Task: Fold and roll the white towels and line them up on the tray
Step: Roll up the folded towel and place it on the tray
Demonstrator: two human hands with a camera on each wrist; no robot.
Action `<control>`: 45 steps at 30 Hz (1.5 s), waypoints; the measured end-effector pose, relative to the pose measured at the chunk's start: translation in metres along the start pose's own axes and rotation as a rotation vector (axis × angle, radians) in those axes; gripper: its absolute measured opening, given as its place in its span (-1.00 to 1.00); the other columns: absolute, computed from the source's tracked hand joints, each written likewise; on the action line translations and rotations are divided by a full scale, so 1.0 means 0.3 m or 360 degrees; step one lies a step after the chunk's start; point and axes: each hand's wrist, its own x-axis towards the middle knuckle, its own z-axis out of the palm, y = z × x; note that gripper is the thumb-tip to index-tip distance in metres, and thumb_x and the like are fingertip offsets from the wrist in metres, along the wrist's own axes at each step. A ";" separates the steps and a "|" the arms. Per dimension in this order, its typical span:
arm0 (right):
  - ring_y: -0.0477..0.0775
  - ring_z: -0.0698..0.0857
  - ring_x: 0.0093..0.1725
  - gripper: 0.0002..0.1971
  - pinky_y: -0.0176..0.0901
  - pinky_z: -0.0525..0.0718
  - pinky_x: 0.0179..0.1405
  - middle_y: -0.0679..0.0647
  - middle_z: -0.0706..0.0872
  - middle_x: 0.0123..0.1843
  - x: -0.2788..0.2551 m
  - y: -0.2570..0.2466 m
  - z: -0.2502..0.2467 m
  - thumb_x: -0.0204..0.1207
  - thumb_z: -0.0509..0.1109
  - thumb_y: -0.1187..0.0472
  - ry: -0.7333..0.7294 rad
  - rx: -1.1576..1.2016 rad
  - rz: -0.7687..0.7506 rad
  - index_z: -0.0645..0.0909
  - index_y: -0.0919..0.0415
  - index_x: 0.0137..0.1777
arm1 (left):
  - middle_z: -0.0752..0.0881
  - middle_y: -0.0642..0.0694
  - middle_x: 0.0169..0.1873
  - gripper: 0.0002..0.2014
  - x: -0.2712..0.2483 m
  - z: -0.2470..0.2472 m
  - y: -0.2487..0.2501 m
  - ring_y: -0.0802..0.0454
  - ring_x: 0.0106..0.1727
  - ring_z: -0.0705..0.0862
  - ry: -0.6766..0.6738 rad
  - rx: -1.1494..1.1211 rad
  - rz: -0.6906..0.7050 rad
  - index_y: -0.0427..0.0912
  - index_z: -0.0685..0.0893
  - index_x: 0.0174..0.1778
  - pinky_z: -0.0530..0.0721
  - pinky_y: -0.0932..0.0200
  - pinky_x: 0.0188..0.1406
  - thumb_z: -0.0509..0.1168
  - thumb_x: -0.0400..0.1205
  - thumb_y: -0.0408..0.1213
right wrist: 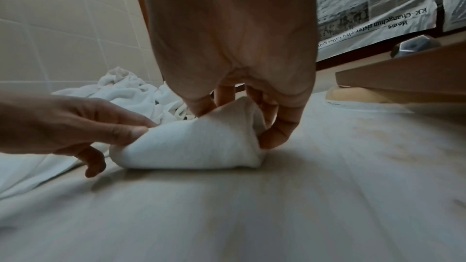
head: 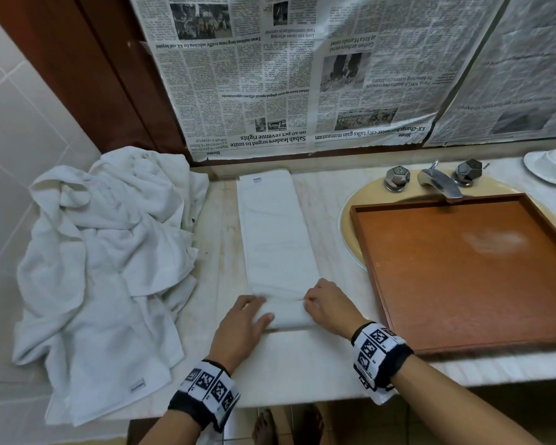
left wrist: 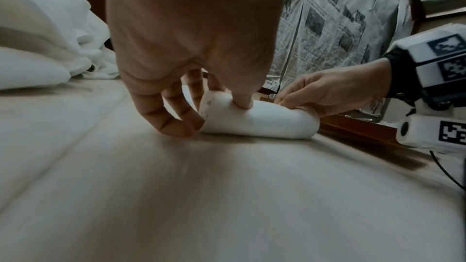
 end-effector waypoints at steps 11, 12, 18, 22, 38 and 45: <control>0.05 0.59 0.10 -0.61 -0.12 0.61 -0.06 -0.02 0.62 0.12 -0.111 0.018 0.069 0.44 0.33 -0.11 0.0235 -0.0457 -0.0452 0.63 0.08 0.18 | 0.65 -0.04 0.12 -0.60 -0.001 0.027 -0.009 -0.01 0.16 0.65 0.0136 -0.0145 -0.0190 -0.12 0.70 0.31 0.40 0.27 0.02 0.26 0.72 0.08; 0.10 0.63 0.12 -0.59 -0.09 0.63 -0.02 0.00 0.63 0.14 -0.108 0.023 0.064 0.42 0.37 -0.06 0.0192 -0.0452 -0.0448 0.62 0.10 0.22 | 0.65 -0.05 0.13 -0.60 -0.005 0.029 -0.003 -0.02 0.17 0.65 0.0150 -0.0152 -0.0199 -0.12 0.69 0.32 0.41 0.26 0.02 0.26 0.73 0.07; 0.11 0.52 0.31 -0.61 -0.15 0.44 0.26 0.05 0.61 0.29 -0.016 0.011 -0.011 0.62 0.39 0.08 -0.0151 -0.0174 -0.0205 0.61 0.15 0.42 | 0.42 0.17 0.33 -0.55 -0.039 0.025 0.010 0.13 0.22 0.56 0.0209 -0.0138 0.0027 0.08 0.52 0.43 0.54 0.26 0.01 0.36 0.65 0.11; 0.08 0.55 0.27 -0.62 -0.14 0.46 0.24 0.07 0.64 0.27 0.024 -0.008 -0.062 0.63 0.39 -0.05 -0.0443 -0.0074 -0.0064 0.62 0.11 0.37 | 0.43 0.20 0.33 -0.54 -0.041 0.028 0.003 0.13 0.22 0.50 0.0136 0.0023 0.0141 0.14 0.55 0.39 0.61 0.20 0.01 0.40 0.60 0.12; 0.11 0.60 -0.11 -0.85 -0.17 0.47 -0.46 -0.02 0.56 -0.06 -0.044 -0.022 0.071 0.45 0.53 0.27 0.0483 -0.0358 -0.0355 0.62 0.09 -0.09 | 0.46 -0.05 0.17 -0.52 0.009 -0.030 0.004 0.05 0.07 0.53 -0.0162 -0.0099 -0.0214 -0.06 0.60 0.40 0.42 0.24 0.10 0.33 0.66 0.13; 0.13 0.67 0.19 -0.46 -0.10 0.77 -0.07 0.05 0.65 0.24 -0.104 0.023 0.073 0.35 0.59 0.15 0.0226 -0.0289 -0.0416 0.59 0.16 0.34 | 0.48 -0.11 0.28 -0.39 -0.005 -0.025 0.002 -0.02 0.22 0.53 -0.0039 -0.0211 -0.0371 -0.11 0.53 0.47 0.40 0.23 0.19 0.37 0.61 0.19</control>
